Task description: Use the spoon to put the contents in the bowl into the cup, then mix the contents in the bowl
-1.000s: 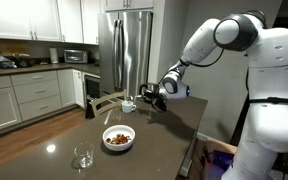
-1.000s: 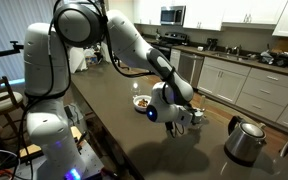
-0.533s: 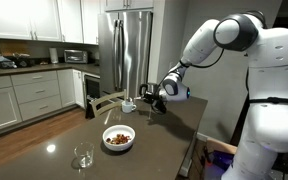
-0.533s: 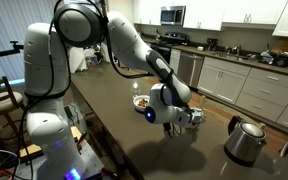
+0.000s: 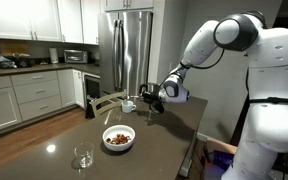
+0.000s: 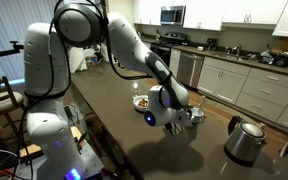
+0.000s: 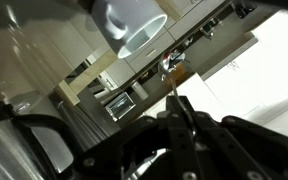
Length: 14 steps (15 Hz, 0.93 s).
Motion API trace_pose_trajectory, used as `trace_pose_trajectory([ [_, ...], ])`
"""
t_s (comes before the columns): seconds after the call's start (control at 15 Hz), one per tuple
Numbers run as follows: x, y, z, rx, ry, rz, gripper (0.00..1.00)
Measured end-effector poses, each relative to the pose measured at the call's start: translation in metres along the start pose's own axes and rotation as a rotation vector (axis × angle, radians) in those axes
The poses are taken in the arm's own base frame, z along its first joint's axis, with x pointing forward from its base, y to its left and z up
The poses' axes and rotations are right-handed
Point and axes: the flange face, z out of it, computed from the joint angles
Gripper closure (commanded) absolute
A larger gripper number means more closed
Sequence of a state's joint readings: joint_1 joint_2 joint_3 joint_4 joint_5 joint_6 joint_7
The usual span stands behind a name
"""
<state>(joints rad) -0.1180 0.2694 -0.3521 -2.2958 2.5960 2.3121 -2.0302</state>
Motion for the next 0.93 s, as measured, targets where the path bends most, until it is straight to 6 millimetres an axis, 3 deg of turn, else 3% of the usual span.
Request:
trace_pose_trajectory([
  [0.47, 0.002, 0.003, -0.001, 0.051, 0.039, -0.044, 0.97],
  [0.93, 0.021, 0.023, -0.012, 0.022, 0.086, -0.087, 0.97],
])
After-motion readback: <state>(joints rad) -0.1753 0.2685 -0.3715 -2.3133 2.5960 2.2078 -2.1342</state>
